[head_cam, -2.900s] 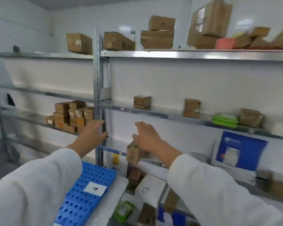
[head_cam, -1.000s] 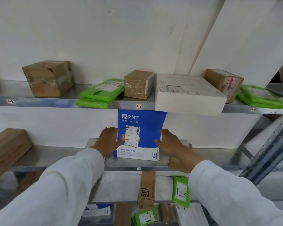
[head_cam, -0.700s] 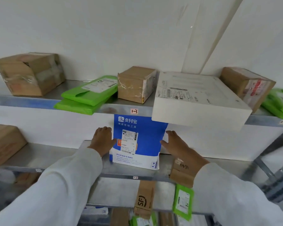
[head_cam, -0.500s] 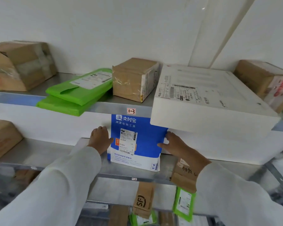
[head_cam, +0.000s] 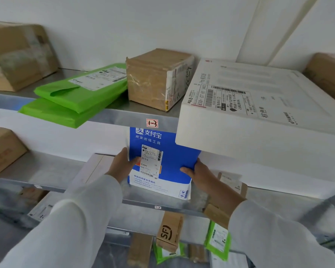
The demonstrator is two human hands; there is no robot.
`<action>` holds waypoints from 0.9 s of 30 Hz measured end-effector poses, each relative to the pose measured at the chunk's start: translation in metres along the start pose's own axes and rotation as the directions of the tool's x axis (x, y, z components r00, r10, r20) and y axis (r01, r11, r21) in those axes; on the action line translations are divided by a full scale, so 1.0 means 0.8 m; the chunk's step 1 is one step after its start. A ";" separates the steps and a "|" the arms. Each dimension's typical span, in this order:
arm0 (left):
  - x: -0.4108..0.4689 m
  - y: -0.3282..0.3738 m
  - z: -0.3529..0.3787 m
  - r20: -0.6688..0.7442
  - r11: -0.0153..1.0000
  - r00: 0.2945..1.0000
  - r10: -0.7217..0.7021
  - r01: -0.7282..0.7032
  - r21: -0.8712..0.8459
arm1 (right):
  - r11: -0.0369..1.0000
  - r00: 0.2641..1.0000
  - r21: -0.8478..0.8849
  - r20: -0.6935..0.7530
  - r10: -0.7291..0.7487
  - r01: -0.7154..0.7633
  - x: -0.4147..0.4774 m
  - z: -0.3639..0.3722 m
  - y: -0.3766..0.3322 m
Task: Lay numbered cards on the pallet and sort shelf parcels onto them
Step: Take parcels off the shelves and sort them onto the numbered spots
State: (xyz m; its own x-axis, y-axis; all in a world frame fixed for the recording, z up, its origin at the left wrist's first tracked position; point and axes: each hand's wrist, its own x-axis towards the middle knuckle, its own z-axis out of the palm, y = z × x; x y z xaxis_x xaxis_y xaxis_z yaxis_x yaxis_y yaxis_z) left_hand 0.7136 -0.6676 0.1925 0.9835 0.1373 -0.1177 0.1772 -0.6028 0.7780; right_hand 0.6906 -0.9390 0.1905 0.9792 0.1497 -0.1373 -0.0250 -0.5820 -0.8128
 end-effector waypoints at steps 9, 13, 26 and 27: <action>-0.046 0.017 -0.008 -0.135 0.993 0.990 -0.044 0.028 -0.114 | 0.993 0.995 0.087 -0.068 -0.069 0.075 -0.033 -0.009 -0.001; -0.093 0.007 -0.031 -0.112 0.975 0.993 -0.028 0.003 -0.223 | 0.979 0.995 0.182 -0.058 -0.077 0.086 -0.073 0.002 -0.024; -0.290 -0.058 -0.142 -0.133 0.875 0.989 -0.070 -0.003 -0.484 | 0.919 0.997 0.391 0.073 0.023 -0.049 -0.256 0.069 -0.118; -0.311 -0.070 -0.152 -0.139 0.863 0.986 -0.096 0.013 -0.505 | 0.919 0.996 0.391 0.089 0.026 -0.059 -0.267 0.082 -0.126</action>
State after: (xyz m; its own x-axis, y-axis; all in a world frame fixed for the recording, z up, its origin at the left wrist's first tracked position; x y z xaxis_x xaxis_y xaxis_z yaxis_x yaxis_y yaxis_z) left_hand 0.4548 -0.5726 0.2529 0.9475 0.3021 -0.1050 0.1475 -0.1215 0.9816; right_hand 0.4705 -0.8603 0.2648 0.9562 0.2057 -0.2081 -0.1592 -0.2312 -0.9598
